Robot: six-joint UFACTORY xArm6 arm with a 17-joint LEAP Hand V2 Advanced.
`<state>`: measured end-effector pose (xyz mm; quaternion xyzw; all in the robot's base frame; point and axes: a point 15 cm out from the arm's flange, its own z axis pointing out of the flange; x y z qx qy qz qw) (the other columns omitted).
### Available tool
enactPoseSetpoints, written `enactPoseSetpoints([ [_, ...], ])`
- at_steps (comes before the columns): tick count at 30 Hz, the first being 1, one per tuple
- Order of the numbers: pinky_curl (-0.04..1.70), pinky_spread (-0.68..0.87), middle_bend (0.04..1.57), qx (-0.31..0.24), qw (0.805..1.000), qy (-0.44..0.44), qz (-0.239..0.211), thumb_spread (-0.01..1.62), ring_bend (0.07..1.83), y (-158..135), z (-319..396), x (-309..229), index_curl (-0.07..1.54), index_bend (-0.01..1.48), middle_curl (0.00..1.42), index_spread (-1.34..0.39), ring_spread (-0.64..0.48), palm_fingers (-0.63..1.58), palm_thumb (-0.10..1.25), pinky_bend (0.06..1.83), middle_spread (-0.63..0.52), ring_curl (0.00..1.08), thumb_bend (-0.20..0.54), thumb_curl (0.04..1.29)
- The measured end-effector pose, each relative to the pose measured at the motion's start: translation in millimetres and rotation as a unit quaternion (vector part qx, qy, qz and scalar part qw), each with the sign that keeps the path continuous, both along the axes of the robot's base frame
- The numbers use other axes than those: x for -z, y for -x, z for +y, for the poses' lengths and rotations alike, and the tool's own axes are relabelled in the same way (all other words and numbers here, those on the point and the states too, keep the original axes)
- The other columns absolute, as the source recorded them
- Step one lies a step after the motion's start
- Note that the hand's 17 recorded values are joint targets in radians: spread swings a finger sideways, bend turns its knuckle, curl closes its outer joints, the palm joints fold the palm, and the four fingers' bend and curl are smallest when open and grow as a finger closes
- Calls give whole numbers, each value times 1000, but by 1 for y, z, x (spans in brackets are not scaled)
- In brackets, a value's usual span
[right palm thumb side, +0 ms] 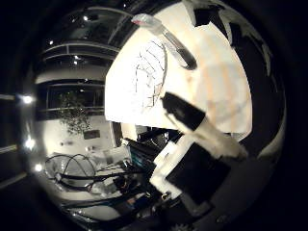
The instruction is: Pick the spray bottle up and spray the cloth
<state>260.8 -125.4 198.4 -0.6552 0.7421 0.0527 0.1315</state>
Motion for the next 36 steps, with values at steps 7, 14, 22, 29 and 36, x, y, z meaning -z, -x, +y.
enactPoseSetpoints([
  [7,920,173,437,33,996,-75,-18,1054,630,-2,5,25,404,176,515,-243,51,114,431,558,-16,441,-28,301],
  [14,680,476,270,85,984,-152,-41,1002,420,4,13,72,337,149,389,-186,215,-23,385,479,159,317,-32,290],
  [22,511,486,186,119,966,-219,-71,919,322,-11,30,96,253,129,335,-181,252,-48,312,433,213,271,-39,288],
  [29,426,468,196,140,951,-259,-96,895,303,-23,35,113,227,144,316,-173,256,-22,270,439,216,264,-29,295],
  [36,380,457,215,179,927,-296,-147,937,336,-41,21,127,238,144,329,-146,240,34,298,451,204,272,-27,294],
])
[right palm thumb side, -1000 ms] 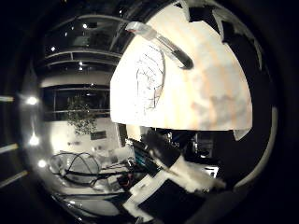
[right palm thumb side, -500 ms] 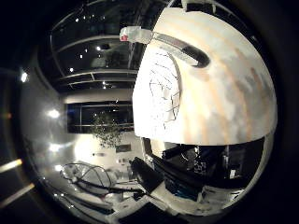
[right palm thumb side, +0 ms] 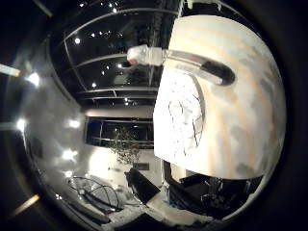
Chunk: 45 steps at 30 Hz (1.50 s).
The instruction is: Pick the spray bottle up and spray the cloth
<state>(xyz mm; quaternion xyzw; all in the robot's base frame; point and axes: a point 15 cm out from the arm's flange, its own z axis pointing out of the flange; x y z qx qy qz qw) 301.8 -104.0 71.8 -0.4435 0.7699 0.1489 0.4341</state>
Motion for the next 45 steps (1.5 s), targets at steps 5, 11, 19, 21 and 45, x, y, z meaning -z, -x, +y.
enactPoseSetpoints([
  [5,360,451,212,16,999,-29,-12,946,352,-8,-13,6,245,149,332,-139,238,42,307,456,198,272,-29,295],
  [11,343,455,206,15,998,-51,-23,953,356,-14,-15,11,252,148,335,-139,225,52,309,476,195,270,-29,296],
  [19,325,450,212,-9,997,-76,-33,939,355,-31,-6,11,254,148,338,-146,221,44,301,482,195,266,-32,296],
  [21,322,447,209,-11,996,-79,-33,933,355,-33,-3,12,254,148,338,-147,221,40,299,484,195,264,-31,296],
  [45,301,417,225,-56,993,-90,-48,936,381,-92,43,8,258,147,342,-139,206,84,321,462,181,262,-29,299],
])
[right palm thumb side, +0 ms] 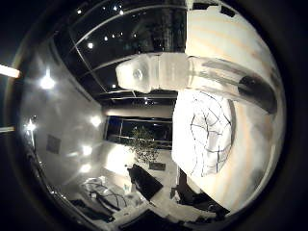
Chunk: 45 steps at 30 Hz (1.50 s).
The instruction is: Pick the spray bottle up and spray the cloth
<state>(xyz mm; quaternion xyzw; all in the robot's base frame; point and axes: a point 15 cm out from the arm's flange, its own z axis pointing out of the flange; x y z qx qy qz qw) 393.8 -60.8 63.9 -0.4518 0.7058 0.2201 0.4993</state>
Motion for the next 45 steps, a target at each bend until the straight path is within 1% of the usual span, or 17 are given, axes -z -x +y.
enactPoseSetpoints([
  [6,296,403,249,-5,1000,-4,-5,934,392,-15,9,1,260,150,349,-126,197,117,327,450,157,262,-30,300],
  [9,290,393,267,-7,1000,-6,-4,945,398,-20,12,3,264,153,352,-110,193,138,354,428,156,262,-26,302],
  [13,282,362,288,-10,1000,-8,-10,954,410,-35,17,3,273,163,356,-91,186,186,379,394,151,261,-25,303],
  [19,261,329,327,-13,1000,-16,-16,968,470,-49,35,1,306,182,364,-108,172,368,426,335,123,267,-25,305],
  [23,250,259,378,-19,999,-16,-25,975,576,-64,43,-2,318,176,382,-138,129,528,461,354,83,285,-23,306],
  [25,237,220,432,-20,999,-17,-25,982,655,-66,47,-1,326,186,400,-164,97,679,477,366,49,297,-22,307],
  [27,220,137,521,-22,999,-19,-25,986,770,-69,54,-2,352,210,439,-216,9,927,498,426,-12,333,-23,308],
  [28,231,82,553,-22,999,-21,-26,987,799,-70,57,-2,361,213,454,-236,-25,1047,502,493,-30,345,-23,308],
  [29,265,-27,626,-22,999,-22,-27,991,850,-72,59,-3,414,284,494,-258,-72,1219,520,611,-54,382,-20,309],
  [30,286,-72,671,-23,999,-23,-28,990,881,-72,62,-4,436,323,512,-269,-90,1289,527,667,-60,397,-20,310],
  [31,322,-155,759,-24,999,-24,-28,994,932,-73,63,-4,485,406,547,-283,-122,1302,549,762,-71,425,-18,313],
  [32,360,-212,867,-25,999,-24,-29,995,992,-73,64,-4,541,519,580,-279,-137,1369,573,847,-69,451,-17,316],
  [33,386,-235,916,-26,999,-24,-30,999,1025,-74,64,-5,574,599,594,-272,-142,1397,596,902,-68,466,-13,319],
  [34,408,-251,953,-26,999,-23,-31,1002,1064,-75,64,-6,602,654,604,-264,-146,1374,619,948,-67,481,-12,322],
  [35,447,-256,1018,-27,999,-22,-34,1003,1121,-78,63,-7,645,754,619,-254,-151,1369,650,1026,-70,504,-13,327],
  [39,548,-239,1152,-31,999,-29,-34,1002,1293,-77,67,-7,716,967,645,-211,-155,1317,792,1178,-66,560,-7,365],
  [45,686,-187,1285,-38,997,-43,-42,974,1409,-78,73,-14,735,1130,657,-169,-159,1227,986,1282,-63,595,-2,459],
])
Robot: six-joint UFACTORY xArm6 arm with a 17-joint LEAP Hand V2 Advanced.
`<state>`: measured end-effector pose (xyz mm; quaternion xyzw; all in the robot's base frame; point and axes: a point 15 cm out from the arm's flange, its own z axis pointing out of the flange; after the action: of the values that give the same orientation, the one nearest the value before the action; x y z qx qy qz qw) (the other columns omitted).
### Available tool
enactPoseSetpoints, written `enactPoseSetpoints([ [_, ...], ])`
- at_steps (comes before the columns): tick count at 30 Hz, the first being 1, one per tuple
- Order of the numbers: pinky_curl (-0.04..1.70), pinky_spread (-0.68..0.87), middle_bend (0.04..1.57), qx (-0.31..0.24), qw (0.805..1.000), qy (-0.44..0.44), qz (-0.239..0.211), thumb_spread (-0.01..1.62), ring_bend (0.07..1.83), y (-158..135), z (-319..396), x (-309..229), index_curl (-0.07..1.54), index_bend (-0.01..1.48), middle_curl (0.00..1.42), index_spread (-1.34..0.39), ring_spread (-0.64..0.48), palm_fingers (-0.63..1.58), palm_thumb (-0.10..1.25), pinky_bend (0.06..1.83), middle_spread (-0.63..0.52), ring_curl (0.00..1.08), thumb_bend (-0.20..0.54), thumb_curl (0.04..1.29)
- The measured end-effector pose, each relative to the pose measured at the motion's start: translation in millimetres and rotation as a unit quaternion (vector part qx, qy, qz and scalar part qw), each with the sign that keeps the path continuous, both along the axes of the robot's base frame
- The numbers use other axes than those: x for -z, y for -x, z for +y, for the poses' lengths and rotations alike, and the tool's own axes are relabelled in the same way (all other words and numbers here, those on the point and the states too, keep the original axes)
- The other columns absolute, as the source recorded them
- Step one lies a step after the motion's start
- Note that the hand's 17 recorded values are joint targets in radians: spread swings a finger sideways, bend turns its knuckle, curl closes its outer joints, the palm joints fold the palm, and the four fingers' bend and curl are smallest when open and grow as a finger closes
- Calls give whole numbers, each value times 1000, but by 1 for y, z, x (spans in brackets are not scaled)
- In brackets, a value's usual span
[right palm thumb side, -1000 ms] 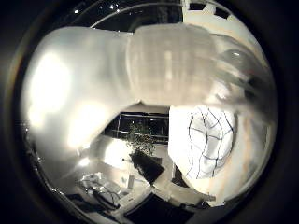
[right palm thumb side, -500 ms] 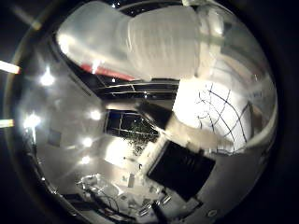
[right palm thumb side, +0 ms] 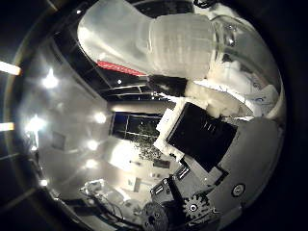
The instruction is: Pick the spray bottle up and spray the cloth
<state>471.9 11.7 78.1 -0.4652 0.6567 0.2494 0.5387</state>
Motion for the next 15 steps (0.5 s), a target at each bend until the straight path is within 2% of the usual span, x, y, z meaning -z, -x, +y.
enactPoseSetpoints([
  [6,813,-161,1336,-9,1000,-1,-10,943,1457,-1,2,-9,719,1180,643,-156,-150,1187,1115,1265,-59,607,-5,560],
  [15,1010,-141,1361,-43,997,34,-49,912,1480,-4,5,-48,697,1205,616,-153,-146,1181,1128,1182,-56,602,-11,680],
])
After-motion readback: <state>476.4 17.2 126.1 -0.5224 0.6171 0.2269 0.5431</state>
